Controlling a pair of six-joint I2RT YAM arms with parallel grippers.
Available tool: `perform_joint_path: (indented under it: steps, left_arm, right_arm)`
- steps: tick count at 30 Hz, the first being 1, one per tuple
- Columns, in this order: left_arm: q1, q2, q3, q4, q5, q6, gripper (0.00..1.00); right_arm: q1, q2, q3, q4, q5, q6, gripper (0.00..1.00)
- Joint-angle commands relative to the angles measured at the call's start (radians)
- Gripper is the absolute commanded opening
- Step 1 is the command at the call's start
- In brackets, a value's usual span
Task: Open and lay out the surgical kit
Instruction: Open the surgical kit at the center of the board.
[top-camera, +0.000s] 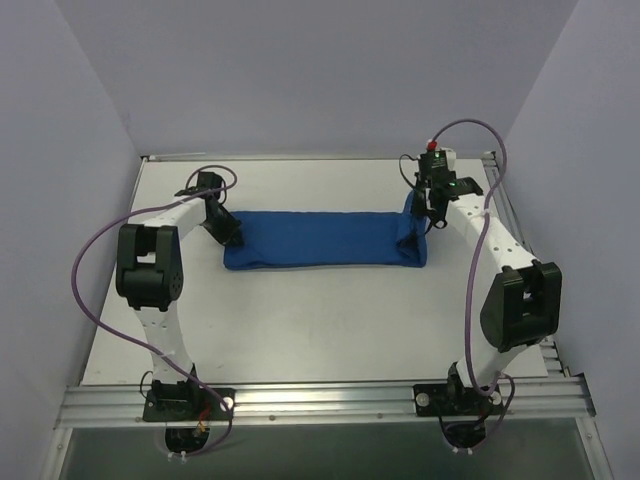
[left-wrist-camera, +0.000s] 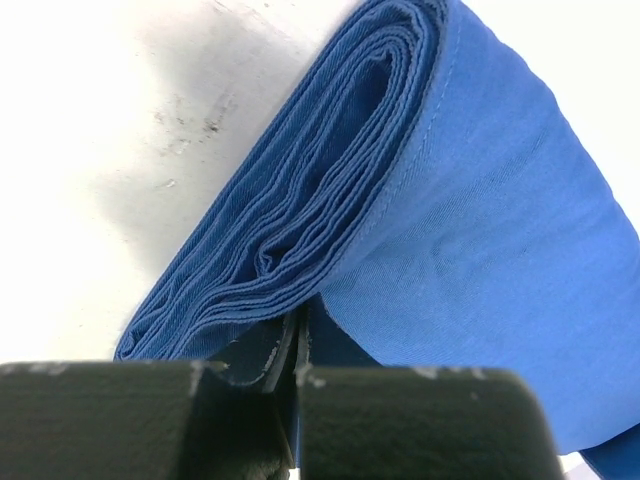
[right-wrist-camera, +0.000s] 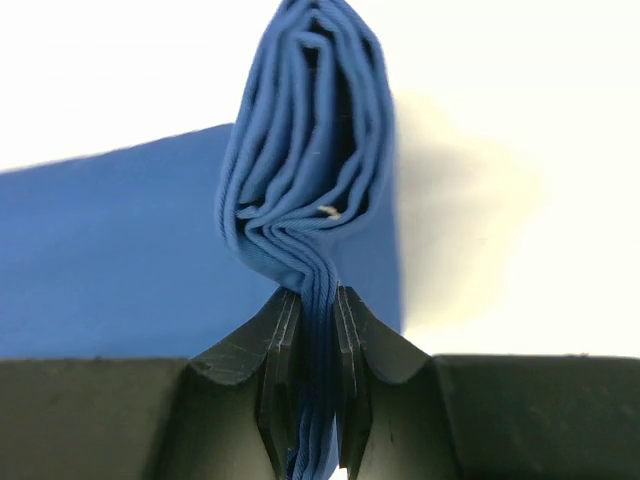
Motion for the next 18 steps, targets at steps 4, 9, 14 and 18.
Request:
perform_joint_path:
  steps: [4,9,14,18]
  left_arm:
    - [0.038,0.047,0.01,-0.111,-0.129,0.056,0.02]
    - [0.028,-0.023,-0.046,-0.051,-0.089,0.046,0.02]
    - [-0.001,-0.163,-0.119,0.055,-0.029,0.052,0.19]
    - [-0.004,-0.307,-0.11,0.03,0.0,0.069,0.61]
  right_arm:
    - [-0.146,-0.023,-0.073,-0.015,0.011,-0.056,0.0]
    - [-0.271,-0.026,-0.122,-0.013,0.041,-0.068,0.28]
    - [-0.31,-0.05,-0.134,0.005,0.09,-0.057,0.81]
    - [-0.31,-0.072,-0.103,-0.003,0.028,-0.04,0.9]
